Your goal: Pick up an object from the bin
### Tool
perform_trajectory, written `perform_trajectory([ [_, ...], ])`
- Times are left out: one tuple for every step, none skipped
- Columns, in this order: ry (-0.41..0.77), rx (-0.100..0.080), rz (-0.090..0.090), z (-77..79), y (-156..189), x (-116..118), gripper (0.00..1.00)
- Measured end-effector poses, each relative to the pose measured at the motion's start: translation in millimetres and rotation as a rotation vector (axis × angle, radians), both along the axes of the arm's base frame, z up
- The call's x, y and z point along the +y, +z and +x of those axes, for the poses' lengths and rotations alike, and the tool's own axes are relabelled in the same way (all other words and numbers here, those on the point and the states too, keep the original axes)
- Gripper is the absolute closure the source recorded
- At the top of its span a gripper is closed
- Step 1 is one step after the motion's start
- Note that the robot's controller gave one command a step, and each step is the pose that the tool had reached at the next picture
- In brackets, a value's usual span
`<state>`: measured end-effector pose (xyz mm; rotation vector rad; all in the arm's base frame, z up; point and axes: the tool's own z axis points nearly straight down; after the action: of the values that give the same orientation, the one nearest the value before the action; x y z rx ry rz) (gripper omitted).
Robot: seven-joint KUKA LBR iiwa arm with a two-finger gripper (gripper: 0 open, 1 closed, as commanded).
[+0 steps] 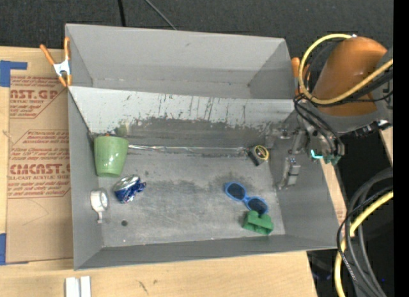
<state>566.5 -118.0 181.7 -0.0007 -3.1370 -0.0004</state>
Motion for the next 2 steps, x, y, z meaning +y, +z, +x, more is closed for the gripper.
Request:
perform_trajectory([
  [-0.246,0.008,0.002,-49.0,-113,42,0.00],
  [-0.482,-0.005,0.000,-61.1,-82,54,0.00],
])
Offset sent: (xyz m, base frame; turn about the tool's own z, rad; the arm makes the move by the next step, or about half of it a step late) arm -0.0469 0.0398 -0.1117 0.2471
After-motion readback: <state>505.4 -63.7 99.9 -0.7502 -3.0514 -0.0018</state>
